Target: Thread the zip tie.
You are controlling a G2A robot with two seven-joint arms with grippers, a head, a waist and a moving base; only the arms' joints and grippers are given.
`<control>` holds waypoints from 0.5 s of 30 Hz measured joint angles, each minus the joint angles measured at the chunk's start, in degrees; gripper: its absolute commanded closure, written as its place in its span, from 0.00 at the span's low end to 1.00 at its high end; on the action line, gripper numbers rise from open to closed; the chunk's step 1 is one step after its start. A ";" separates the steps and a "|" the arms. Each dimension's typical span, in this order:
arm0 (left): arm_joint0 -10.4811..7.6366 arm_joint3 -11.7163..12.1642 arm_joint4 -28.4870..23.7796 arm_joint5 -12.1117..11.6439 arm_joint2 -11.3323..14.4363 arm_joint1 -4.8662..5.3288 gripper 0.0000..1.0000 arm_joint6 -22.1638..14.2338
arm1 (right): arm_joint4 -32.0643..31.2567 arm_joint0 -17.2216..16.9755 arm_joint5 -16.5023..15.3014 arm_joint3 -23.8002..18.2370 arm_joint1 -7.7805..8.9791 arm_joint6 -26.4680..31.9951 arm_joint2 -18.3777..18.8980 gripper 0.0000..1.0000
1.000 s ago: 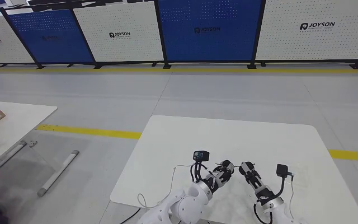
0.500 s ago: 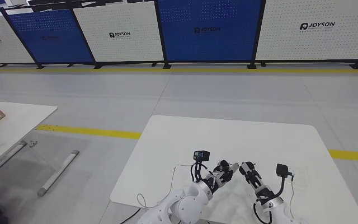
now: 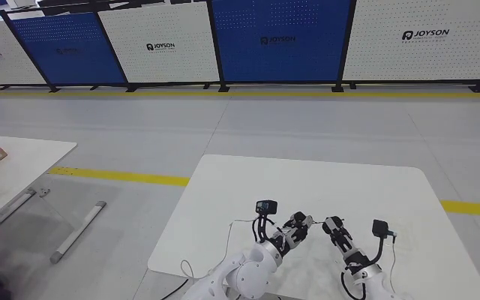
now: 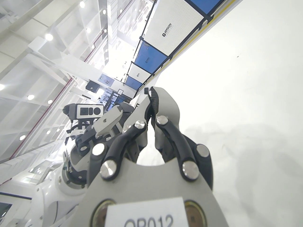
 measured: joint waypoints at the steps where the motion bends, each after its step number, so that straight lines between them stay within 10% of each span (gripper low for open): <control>1: -0.01 0.04 -0.11 -0.07 0.00 -0.01 0.83 -0.06 | -0.02 -0.01 0.00 -0.01 -0.02 0.02 0.01 1.00; 15: -0.12 0.38 -0.42 -0.66 -0.02 -0.19 1.00 -0.25 | -1.21 -0.13 0.06 -0.45 -0.39 -0.10 -0.09 1.00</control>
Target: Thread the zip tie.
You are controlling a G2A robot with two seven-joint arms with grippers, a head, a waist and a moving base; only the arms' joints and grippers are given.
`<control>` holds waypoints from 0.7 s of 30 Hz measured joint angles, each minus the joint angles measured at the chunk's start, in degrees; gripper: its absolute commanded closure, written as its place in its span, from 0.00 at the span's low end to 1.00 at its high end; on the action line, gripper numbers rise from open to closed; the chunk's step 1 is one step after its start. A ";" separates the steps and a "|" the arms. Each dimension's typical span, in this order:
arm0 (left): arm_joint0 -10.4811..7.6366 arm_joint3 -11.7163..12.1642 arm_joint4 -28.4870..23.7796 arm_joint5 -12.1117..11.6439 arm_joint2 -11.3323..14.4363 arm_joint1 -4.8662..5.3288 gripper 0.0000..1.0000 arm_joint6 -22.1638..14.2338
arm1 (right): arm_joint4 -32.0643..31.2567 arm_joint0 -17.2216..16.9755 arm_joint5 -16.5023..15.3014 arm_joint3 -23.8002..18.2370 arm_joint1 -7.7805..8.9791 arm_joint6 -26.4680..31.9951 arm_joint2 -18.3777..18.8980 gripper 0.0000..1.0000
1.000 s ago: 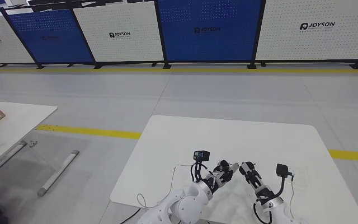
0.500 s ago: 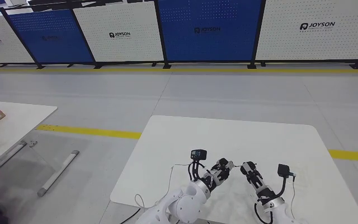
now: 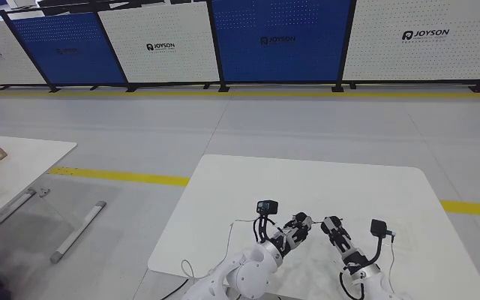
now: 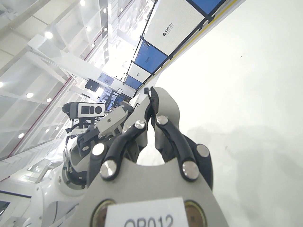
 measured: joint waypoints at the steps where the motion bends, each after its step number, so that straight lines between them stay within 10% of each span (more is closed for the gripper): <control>1: 0.00 0.02 -0.03 0.00 -0.03 -0.01 1.00 0.06 | -0.03 -0.03 -0.02 -0.03 -0.02 -0.01 0.03 1.00; 17: 0.45 -0.25 0.42 -1.06 -0.11 0.05 1.00 -0.95 | -1.22 0.04 -0.14 -0.27 -0.33 0.37 0.27 1.00; 19: 0.57 -0.25 0.11 -1.23 -0.14 0.05 1.00 -1.01 | -1.61 0.03 -0.45 -0.39 -0.34 0.58 0.29 0.51; 20: 0.62 -0.22 -0.18 -1.31 -0.14 0.03 1.00 -1.00 | -1.69 0.02 -0.62 -0.42 -0.35 0.70 0.28 0.03; 21: 0.65 -0.11 -0.52 -1.40 -0.10 -0.01 1.00 -0.94 | -1.72 0.02 -0.87 -0.45 -0.36 0.84 0.26 0.00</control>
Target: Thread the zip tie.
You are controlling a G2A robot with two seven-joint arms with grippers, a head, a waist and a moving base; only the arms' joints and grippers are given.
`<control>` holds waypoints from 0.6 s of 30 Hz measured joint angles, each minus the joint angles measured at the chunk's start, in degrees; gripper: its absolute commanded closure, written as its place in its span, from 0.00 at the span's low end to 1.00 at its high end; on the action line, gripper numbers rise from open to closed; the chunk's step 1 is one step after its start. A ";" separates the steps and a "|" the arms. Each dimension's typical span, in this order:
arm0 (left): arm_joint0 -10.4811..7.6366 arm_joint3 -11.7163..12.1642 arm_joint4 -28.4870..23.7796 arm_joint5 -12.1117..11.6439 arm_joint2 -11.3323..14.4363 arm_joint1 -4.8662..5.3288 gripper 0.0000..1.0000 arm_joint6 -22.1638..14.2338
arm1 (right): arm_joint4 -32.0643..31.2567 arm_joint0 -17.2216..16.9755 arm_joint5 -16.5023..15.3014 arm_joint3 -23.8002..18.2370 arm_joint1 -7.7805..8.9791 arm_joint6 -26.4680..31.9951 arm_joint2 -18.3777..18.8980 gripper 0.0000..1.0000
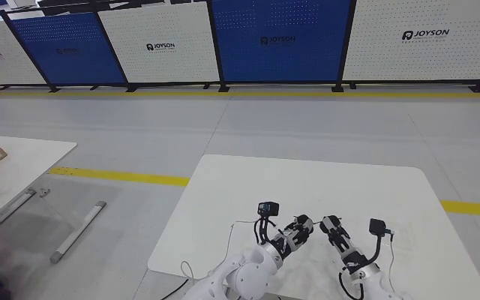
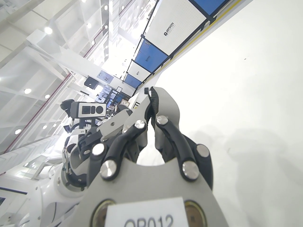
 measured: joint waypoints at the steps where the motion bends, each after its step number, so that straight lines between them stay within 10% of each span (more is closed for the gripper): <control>1: 0.00 0.13 -0.33 -0.03 0.05 -0.04 1.00 0.03 | 0.00 -0.01 -0.31 -0.02 -0.01 0.12 -0.04 0.00; 18: 0.67 -0.25 -12.79 -2.47 -3.57 -0.52 1.00 1.57 | 1.02 -1.22 -3.50 -0.92 0.21 1.73 1.06 0.00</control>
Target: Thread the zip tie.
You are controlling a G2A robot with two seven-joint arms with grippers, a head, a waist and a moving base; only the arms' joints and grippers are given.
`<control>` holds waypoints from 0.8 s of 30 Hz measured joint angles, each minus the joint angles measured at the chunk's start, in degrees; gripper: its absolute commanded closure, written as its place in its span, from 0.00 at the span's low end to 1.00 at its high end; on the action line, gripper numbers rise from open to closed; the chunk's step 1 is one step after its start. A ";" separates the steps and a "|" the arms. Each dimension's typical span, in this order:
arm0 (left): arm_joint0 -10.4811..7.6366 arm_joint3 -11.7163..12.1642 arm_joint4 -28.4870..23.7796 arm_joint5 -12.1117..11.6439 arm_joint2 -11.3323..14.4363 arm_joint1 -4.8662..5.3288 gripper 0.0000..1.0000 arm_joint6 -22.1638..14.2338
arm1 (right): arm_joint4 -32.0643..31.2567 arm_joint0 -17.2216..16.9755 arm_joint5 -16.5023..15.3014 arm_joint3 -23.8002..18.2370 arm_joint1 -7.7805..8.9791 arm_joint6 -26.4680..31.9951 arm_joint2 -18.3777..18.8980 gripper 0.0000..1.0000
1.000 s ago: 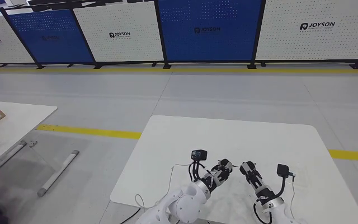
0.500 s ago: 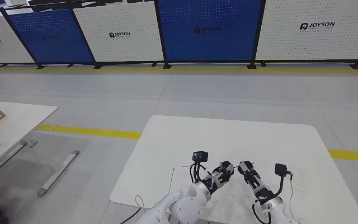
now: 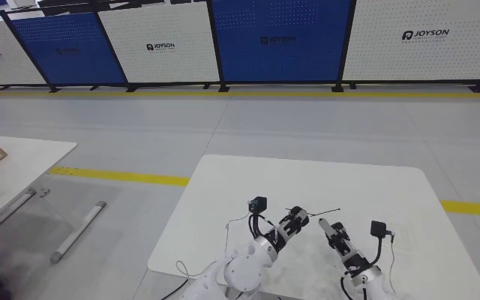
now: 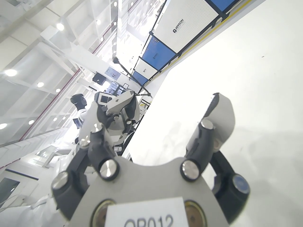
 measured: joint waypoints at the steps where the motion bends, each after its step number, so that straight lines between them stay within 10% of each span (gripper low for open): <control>1: -0.02 0.00 0.07 0.00 0.00 0.00 1.00 -0.02 | 0.00 0.00 0.00 0.00 0.00 0.00 0.00 0.00; 8: 0.03 -0.08 -0.24 -0.04 -0.01 -0.02 1.00 0.07 | -0.17 0.01 0.31 -0.15 -0.01 -0.11 0.01 0.00; 17: 1.89 -2.75 -14.11 -3.56 -4.15 -0.20 1.00 0.84 | -6.43 -0.04 2.48 -2.98 0.72 3.52 2.68 0.00; 21: 2.14 -3.63 -15.80 -3.81 -5.10 -0.02 1.00 -0.92 | -15.64 1.93 10.67 -3.70 1.03 9.83 2.17 0.00; 24: 2.13 -3.61 -15.74 -3.81 -5.06 -0.02 1.00 -0.83 | -15.31 1.95 11.01 -3.72 1.00 8.64 2.14 0.00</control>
